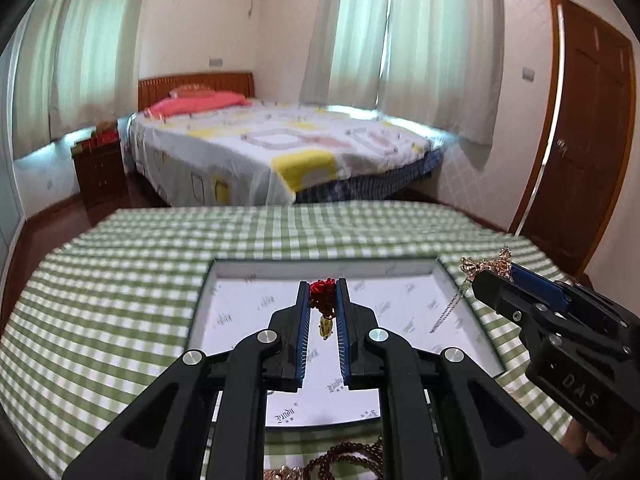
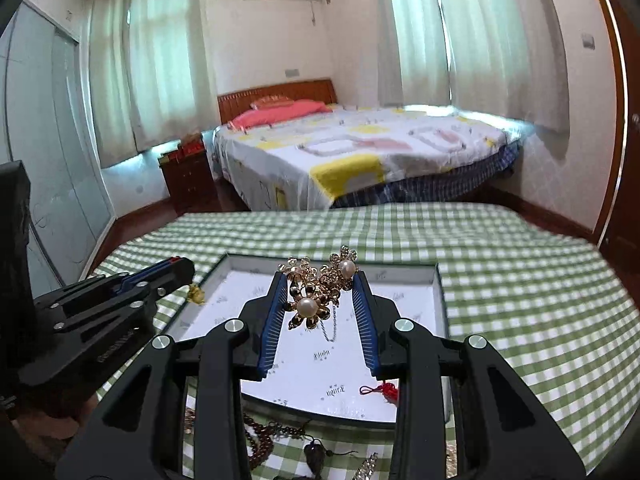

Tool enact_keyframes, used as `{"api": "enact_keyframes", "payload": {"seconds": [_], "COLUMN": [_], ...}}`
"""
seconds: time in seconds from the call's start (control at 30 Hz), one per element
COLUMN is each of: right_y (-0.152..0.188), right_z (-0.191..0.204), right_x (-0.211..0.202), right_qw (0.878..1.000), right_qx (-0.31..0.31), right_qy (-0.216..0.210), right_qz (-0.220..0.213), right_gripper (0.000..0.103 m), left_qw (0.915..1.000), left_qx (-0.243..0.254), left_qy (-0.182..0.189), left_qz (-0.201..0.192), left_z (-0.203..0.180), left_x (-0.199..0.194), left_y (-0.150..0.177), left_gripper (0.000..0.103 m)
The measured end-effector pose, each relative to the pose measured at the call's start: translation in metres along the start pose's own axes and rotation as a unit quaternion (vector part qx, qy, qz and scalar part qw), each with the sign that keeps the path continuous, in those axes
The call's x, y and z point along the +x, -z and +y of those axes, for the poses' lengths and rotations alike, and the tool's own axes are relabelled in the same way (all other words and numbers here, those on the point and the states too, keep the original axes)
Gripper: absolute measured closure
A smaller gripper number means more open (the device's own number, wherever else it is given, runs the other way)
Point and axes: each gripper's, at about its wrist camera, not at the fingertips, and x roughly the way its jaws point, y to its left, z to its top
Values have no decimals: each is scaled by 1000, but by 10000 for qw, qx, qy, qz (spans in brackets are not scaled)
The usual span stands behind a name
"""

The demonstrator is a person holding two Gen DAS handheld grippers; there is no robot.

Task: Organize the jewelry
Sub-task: 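Carry the brooch and red charm into the tray while both tools open to release them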

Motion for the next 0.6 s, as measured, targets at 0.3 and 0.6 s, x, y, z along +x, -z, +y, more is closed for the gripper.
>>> {"api": "enact_keyframes", "payload": {"seconds": [0.3, 0.6], "right_y": [39, 53], "right_z": [-9, -14], "right_x": [68, 80], "right_qw": [9957, 9933], "right_qx": [-16, 60], "right_qy": [120, 122], "right_qz": [914, 1144], "right_gripper": [80, 80], "left_qw": [9955, 9933], "left_qx": [47, 138], "left_qy": [-158, -220], "left_qz": [935, 1123], "left_z": [7, 5], "left_x": [72, 85], "left_y": [36, 45], "left_gripper": [90, 88]}}
